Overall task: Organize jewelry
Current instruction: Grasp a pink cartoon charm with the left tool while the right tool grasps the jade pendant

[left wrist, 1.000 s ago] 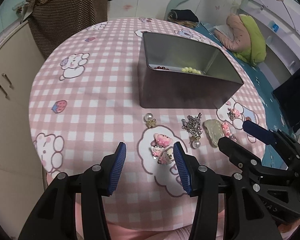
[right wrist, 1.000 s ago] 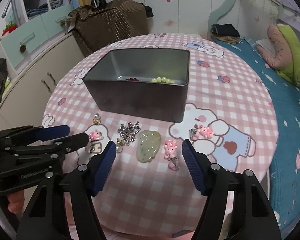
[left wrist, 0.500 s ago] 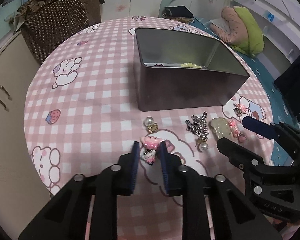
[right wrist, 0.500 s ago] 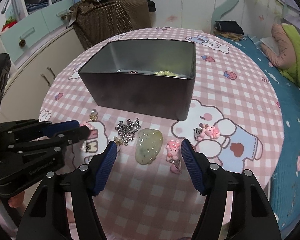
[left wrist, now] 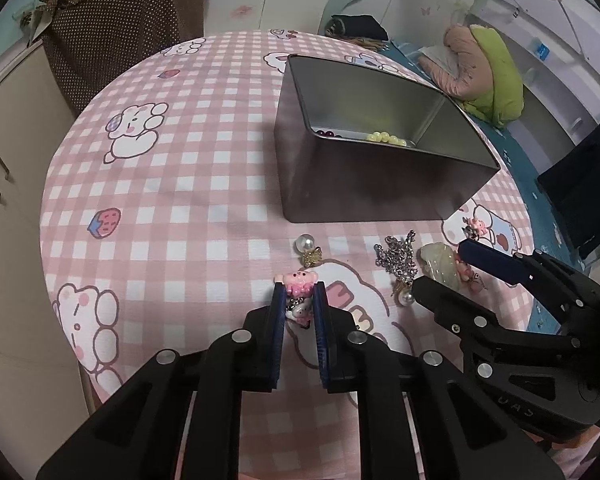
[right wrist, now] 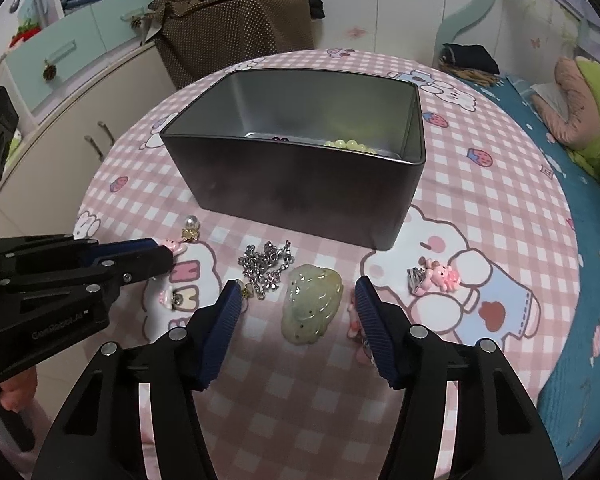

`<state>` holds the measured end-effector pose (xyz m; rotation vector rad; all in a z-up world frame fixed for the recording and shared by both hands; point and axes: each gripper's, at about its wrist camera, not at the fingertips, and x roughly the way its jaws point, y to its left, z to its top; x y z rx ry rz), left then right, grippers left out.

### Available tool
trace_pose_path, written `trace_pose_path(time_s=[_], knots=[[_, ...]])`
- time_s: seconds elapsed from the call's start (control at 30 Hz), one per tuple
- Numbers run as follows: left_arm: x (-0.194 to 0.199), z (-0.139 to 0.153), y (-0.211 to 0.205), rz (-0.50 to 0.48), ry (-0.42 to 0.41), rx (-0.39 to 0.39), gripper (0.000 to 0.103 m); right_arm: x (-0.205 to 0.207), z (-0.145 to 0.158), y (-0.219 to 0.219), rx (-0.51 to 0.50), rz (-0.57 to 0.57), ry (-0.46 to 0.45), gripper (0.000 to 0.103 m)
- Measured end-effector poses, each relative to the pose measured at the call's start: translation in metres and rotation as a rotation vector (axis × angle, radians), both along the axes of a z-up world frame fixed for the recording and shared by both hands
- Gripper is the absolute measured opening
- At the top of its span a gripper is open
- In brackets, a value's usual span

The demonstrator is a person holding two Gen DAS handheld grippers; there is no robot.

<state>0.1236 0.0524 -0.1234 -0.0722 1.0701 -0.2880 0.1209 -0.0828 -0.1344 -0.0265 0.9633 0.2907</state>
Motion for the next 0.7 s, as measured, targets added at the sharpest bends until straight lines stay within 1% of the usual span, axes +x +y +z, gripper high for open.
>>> trace_pose_path(time_s=[0.03,0.07,0.13,0.23,0.3,0.37,0.43,0.6,0.7], knots=[[0.0,0.0,0.0,0.0,0.0,-0.001,0.012,0.0,0.0,-0.001,0.001,-0.004,-0.002,0.057],[0.0,0.0,0.001,0.0,-0.001,-0.003,0.012,0.001,0.0,-0.002,0.001,-0.011,-0.004,0.053],[0.0,0.0,0.001,0.002,-0.003,-0.007,0.012,0.0,0.0,-0.002,-0.023,-0.021,-0.013,0.048],[-0.001,0.0,0.002,0.003,-0.004,-0.012,0.012,-0.001,0.0,-0.002,-0.036,-0.021,-0.024,0.045],[-0.001,0.0,0.002,0.003,-0.004,-0.011,0.012,-0.003,-0.001,-0.001,-0.062,-0.017,-0.041,0.043],[-0.002,0.0,0.002,0.004,-0.005,-0.011,0.012,-0.005,-0.001,-0.001,-0.08,-0.033,-0.051,0.033],[-0.002,0.0,0.003,0.005,-0.005,-0.012,0.012,-0.005,-0.001,-0.004,-0.079,-0.049,-0.057,0.028],[-0.003,0.001,0.003,0.019,-0.007,-0.006,0.012,-0.006,0.0,-0.011,-0.055,-0.064,-0.053,0.027],[-0.004,0.004,0.003,0.021,-0.017,-0.009,0.012,-0.004,0.001,-0.015,-0.02,-0.068,-0.039,0.027]])
